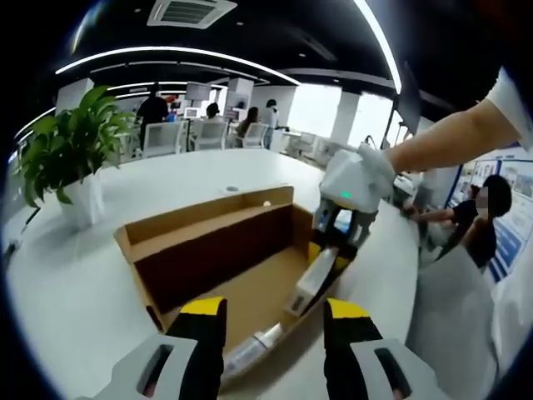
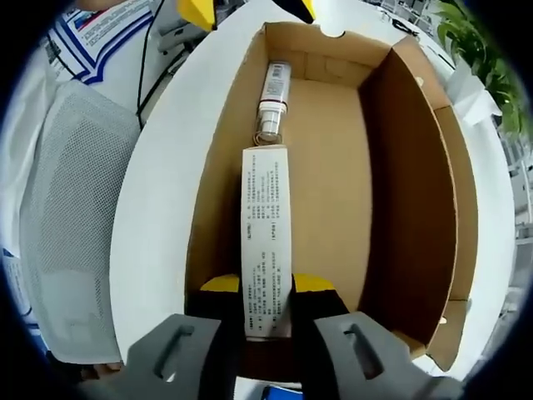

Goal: Operate the shoe box by opening the lid, removing the specified soft item, and placing it in the target area until the item is outside and the box remains undamaged.

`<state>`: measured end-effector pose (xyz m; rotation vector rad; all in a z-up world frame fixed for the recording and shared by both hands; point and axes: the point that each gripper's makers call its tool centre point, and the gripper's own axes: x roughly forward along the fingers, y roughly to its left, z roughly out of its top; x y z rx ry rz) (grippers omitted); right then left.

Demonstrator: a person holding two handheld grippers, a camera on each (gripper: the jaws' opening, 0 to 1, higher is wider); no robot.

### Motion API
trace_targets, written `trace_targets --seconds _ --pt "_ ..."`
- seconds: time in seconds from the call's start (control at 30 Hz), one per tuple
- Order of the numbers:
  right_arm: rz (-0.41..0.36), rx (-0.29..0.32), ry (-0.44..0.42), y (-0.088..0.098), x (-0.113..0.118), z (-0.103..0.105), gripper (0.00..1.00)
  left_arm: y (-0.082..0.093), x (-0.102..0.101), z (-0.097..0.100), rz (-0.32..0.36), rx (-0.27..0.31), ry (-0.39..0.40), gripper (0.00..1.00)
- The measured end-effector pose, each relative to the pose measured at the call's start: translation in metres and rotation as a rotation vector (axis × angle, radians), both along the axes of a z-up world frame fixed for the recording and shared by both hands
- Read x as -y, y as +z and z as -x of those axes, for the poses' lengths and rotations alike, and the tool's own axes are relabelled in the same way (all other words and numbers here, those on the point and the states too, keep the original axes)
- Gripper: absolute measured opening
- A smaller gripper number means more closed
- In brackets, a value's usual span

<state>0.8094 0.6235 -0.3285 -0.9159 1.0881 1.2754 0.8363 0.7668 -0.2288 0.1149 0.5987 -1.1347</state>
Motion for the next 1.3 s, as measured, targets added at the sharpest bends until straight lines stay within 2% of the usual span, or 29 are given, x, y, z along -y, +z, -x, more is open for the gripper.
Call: trace_targets --seconds 0.17,0.33,0.63,0.87,1.07,1.3 --pt "-0.016 0.022 -0.006 0.010 0.000 -0.004 0.17 0.004 0.002 0.003 0.004 0.006 0.009 0.47" --pt "-0.062 0.067 -0.014 0.031 -0.004 -0.011 0.17 0.009 0.008 0.007 0.009 0.016 0.007 0.47" --pt "-0.079 0.112 -0.009 0.066 0.014 -0.015 0.17 0.014 0.015 0.012 -0.002 0.025 0.004 0.47" --pt "-0.127 0.166 -0.027 0.098 0.018 -0.021 0.17 0.032 0.029 0.027 -0.016 0.046 0.004 0.48" --pt "-0.134 0.200 -0.027 0.119 0.032 -0.019 0.17 0.039 0.038 0.036 -0.030 0.058 0.006 0.48" --pt "-0.111 0.211 -0.021 0.132 0.062 -0.007 0.17 0.044 0.052 0.047 -0.040 0.069 -0.002 0.48"
